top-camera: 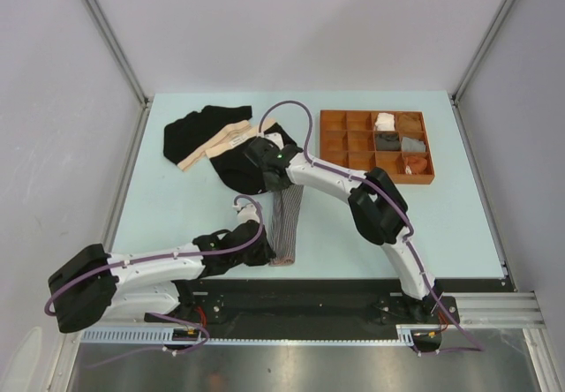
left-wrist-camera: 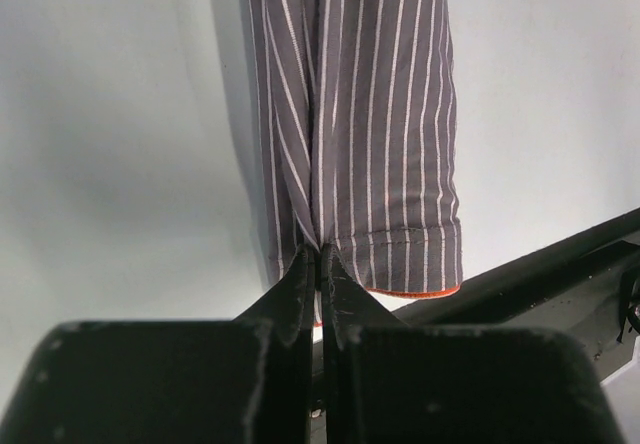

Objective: Roll the underwear
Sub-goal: Fold the underwear at the center of the board.

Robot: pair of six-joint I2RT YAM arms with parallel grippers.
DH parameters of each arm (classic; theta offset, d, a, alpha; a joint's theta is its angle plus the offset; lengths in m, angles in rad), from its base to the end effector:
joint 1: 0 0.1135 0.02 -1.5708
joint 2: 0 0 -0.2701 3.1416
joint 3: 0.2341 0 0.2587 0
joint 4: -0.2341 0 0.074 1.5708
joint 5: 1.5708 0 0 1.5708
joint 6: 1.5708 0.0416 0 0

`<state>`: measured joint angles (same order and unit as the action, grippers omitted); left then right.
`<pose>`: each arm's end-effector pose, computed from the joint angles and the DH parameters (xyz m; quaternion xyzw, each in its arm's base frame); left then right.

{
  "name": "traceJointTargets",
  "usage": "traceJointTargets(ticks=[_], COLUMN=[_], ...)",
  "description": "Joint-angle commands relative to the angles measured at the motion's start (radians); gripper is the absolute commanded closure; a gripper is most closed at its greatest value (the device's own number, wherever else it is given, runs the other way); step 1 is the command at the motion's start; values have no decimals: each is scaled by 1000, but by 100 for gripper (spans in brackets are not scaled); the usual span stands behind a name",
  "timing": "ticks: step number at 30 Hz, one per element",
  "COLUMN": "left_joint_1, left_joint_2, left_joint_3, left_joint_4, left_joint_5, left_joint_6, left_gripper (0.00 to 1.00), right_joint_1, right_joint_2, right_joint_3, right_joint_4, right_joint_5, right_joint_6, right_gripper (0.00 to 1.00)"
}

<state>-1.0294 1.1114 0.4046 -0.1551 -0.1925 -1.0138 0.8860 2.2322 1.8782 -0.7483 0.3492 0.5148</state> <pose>0.1126 -0.1719 0.1506 -0.0261 0.9337 -0.2476 0.2572 0.3234 0.3735 0.1948 -0.1371 0.9489 0.0181 0.2837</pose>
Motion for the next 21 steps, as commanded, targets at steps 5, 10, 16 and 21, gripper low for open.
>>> traceJointTargets(ticks=[5,10,16,21], left_joint_1=[-1,-3,-1,6], left_joint_2=[13,-39,-119,-150], left_joint_3=[-10,2,28,65], left_joint_4=[-27,-63,-112,-193], left_joint_5=[16,-27,-70,-97], left_joint_6=[-16,-8,1,3], left_gripper=[100,92,56,36], right_joint_1=[-10,-42,-79,-97], right_joint_2=[30,-63,-268,-534], right_joint_3=[88,111,-32,-402], right_joint_4=[38,49,73,199], right_joint_5=[-61,-144,-179,-304], right_joint_6=[-44,-64,-59,42], right_gripper=[55,31,23,22])
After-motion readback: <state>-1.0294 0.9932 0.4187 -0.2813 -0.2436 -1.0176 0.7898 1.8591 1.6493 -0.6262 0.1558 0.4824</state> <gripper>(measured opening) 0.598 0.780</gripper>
